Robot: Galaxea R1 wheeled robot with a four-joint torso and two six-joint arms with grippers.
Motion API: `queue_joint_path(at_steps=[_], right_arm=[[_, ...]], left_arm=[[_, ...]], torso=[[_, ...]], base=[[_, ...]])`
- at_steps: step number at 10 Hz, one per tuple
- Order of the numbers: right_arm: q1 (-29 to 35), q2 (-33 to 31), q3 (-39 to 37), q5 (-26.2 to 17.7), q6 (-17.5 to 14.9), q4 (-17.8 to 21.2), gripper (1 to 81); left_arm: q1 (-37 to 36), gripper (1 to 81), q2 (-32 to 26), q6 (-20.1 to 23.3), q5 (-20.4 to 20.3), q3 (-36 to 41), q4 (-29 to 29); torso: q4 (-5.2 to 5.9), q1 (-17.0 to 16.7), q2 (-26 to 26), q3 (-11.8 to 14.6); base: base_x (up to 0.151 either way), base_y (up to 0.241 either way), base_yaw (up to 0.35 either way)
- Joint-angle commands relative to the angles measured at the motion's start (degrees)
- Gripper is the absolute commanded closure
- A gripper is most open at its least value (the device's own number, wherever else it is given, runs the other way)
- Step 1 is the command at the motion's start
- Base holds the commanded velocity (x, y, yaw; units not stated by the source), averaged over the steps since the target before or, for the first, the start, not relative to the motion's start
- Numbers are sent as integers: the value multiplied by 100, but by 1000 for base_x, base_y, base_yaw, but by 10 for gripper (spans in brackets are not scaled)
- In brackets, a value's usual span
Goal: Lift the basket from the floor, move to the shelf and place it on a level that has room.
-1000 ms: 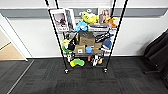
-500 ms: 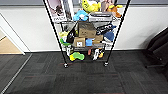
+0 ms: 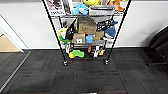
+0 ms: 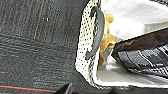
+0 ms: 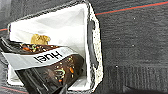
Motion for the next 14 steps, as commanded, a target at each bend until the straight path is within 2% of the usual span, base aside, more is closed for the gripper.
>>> queue_joint_path(at_steps=[1,10,11,12,13,14], right_arm=[[445,-10,61,-299,10,123,10],[762,280,26,-299,10,369,10],[788,263,26,-291,10,448,10],[806,271,52,-282,10,457,10],[832,289,61,-265,10,466,10],[850,315,61,-256,19,466,10]], left_arm=[[-433,10,-29,-5,372,-21,19],[-811,10,164,3,715,-258,54],[-837,10,164,3,715,-258,54],[-899,10,164,3,724,-258,63],[-960,10,164,12,785,-258,63],[-1013,10,155,4,820,-258,63]], torso=[[0,365,-564,0],[0,1493,-2370,-2],[0,1615,-2566,-147],[0,1740,-2767,-440],[0,1842,-2931,-523],[0,1939,-3082,-151]], base=[[0,0,0],[0,0,0],[0,0,0],[0,0,0],[0,0,0],[0,0,0]])
